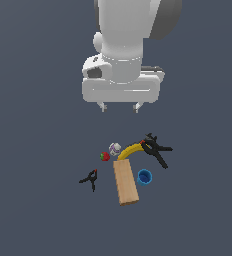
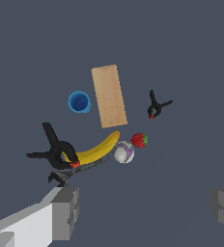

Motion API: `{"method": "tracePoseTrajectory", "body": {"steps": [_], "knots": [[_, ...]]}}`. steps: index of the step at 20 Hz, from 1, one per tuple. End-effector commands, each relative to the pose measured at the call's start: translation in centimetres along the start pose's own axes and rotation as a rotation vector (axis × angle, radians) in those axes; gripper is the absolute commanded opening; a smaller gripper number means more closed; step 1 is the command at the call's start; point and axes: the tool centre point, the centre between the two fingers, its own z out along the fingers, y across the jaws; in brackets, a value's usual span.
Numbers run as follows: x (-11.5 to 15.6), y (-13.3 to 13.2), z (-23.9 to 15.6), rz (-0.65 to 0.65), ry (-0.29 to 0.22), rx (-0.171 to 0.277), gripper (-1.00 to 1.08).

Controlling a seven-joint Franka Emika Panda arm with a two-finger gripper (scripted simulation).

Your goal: Pick up a designated object from a clutter of objects.

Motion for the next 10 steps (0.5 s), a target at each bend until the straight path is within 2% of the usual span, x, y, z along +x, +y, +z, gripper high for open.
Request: {"method": "tracePoseTrajectory", "body": {"steps": [1, 10], "knots": [[0.0, 0.0, 0.0, 0.0, 0.0, 0.0, 1.0], [-0.5, -2.0, 0.8, -0.018, -0.035, 0.027, 1.0]]}}
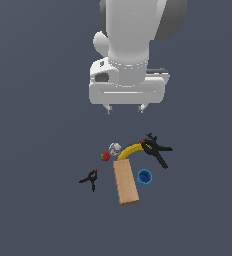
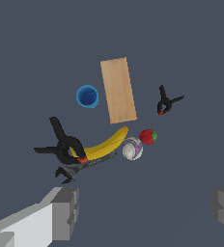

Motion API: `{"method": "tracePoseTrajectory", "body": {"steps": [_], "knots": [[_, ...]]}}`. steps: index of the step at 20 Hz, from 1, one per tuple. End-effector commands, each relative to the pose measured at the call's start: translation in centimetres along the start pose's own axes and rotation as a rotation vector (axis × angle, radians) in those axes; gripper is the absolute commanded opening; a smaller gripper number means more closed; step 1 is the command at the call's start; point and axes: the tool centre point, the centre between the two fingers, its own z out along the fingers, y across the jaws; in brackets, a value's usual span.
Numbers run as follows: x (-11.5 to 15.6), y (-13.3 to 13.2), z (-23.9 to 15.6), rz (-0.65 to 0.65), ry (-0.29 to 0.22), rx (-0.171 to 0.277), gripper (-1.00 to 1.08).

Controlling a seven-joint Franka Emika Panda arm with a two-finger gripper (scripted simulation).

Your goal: Pick up a designated object from a clutter of objects.

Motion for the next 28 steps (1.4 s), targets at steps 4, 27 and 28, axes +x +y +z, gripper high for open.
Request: {"method": "tracePoseTrajectory", "body": {"steps": [4, 27, 28], "knots": [[0.0, -0.2, 0.1, -0.001, -0.005, 0.004, 1.0], [8.0, 6.7, 12.3, 0.257, -0.006, 0.015, 1.0], [8.4, 7.3, 13.3, 0.275, -0.005, 0.014, 1.0]]}}
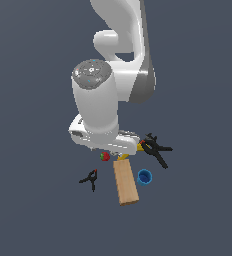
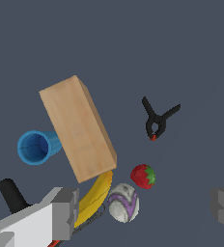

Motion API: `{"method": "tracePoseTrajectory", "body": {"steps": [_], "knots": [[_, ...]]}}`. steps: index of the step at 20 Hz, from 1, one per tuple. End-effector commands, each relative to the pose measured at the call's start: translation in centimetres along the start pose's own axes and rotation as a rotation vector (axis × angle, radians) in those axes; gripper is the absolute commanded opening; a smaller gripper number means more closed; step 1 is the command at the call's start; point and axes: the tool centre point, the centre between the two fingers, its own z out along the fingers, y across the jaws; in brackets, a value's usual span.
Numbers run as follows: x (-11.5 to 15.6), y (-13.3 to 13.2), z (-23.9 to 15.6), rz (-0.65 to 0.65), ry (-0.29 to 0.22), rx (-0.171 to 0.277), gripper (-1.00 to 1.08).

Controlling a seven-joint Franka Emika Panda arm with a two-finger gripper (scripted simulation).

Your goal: Pick up a designated object from a clutter of objects.

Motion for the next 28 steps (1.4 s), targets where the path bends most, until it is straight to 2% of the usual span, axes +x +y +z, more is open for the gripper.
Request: {"method": "tracePoseTrajectory", "body": {"steps": [1, 8, 14, 28], "knots": [[1.3, 1.1, 2.4, 0.044, 0.001, -0.003, 1.0], [3.8, 4.3, 8.5, 0.15, 0.006, -0.015, 1.0], [4.8, 6.1, 12.0, 0.205, 0.009, -0.025, 1.0], [5.1, 7.0, 14.5, 0.23, 0.009, -0.03, 1.0]]}}
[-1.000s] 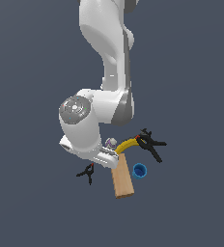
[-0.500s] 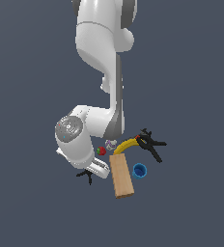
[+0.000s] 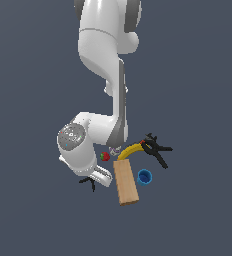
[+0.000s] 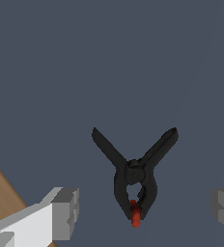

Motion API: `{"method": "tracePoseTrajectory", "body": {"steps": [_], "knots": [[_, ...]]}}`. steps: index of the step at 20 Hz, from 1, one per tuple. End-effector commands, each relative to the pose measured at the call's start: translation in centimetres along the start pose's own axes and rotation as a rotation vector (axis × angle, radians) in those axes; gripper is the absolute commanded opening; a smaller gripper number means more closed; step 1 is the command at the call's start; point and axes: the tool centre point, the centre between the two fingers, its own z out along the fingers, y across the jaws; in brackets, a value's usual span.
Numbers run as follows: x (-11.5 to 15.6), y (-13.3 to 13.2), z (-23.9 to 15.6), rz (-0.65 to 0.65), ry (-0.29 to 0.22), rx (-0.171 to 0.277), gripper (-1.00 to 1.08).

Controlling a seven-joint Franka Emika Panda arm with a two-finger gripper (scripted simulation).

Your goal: Pick up a designated object from a clutter of objects.

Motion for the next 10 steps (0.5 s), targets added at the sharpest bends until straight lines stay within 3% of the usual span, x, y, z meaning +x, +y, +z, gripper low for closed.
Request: {"method": "tracePoseTrajectory", "body": {"steps": [1, 10], "knots": [[0.0, 0.0, 0.8, 0.0, -0.001, 0.0, 1.0], [0.0, 0.1, 4.5, 0.002, 0.0, 0.0, 1.0]]}}
